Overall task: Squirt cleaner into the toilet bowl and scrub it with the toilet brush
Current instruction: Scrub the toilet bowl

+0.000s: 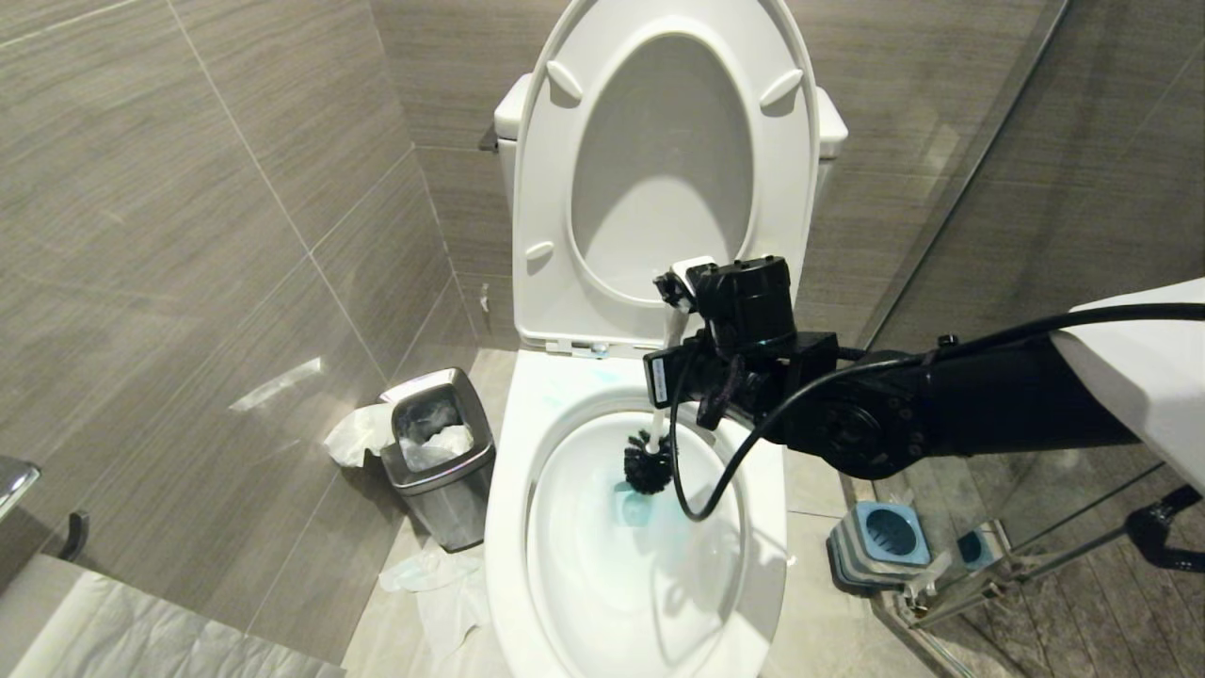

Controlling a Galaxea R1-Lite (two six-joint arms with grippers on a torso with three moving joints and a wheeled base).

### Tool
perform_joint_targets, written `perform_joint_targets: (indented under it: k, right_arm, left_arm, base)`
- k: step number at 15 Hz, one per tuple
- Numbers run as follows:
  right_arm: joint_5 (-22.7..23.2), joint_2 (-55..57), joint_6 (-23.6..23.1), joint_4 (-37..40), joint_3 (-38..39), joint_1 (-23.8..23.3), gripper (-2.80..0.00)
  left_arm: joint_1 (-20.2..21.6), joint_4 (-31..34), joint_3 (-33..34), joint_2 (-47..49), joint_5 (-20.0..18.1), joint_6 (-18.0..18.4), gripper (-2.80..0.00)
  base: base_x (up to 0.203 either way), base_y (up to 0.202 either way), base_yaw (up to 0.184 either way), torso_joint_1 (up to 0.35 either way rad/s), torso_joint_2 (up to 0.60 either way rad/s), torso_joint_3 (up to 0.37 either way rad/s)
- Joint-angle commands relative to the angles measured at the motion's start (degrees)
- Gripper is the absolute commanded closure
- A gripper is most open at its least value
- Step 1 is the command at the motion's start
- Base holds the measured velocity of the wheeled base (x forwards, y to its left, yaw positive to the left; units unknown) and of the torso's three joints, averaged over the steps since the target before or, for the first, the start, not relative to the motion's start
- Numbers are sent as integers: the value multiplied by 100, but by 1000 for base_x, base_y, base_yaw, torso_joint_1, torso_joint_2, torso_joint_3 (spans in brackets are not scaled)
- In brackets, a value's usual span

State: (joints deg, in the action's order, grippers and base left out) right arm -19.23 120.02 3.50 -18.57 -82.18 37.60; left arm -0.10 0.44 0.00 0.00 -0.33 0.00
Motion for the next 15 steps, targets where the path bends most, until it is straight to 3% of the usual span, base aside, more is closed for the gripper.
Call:
perform_joint_targets:
  k: [1, 6, 11, 15]
  right_arm:
    - [5, -430, 9, -34, 605, 14, 0]
    - [56, -1304, 60, -59, 1805, 276, 0]
    - [-2, -1449, 515, -37, 1982, 1095, 0]
    - [-11, -1309, 564, -41, 1948, 1457, 0]
  left_arm:
    - [1, 0, 9, 0, -2, 0, 0]
    - [1, 0, 9, 0, -2, 0, 0]
    - [1, 0, 9, 0, -2, 0, 0]
    - [1, 0, 9, 0, -2, 0, 0]
  base:
    - [0, 0, 0, 0, 0, 0]
    - [0, 0, 0, 0, 0, 0]
    - [0, 0, 0, 0, 0, 0]
    - [0, 0, 0, 0, 0, 0]
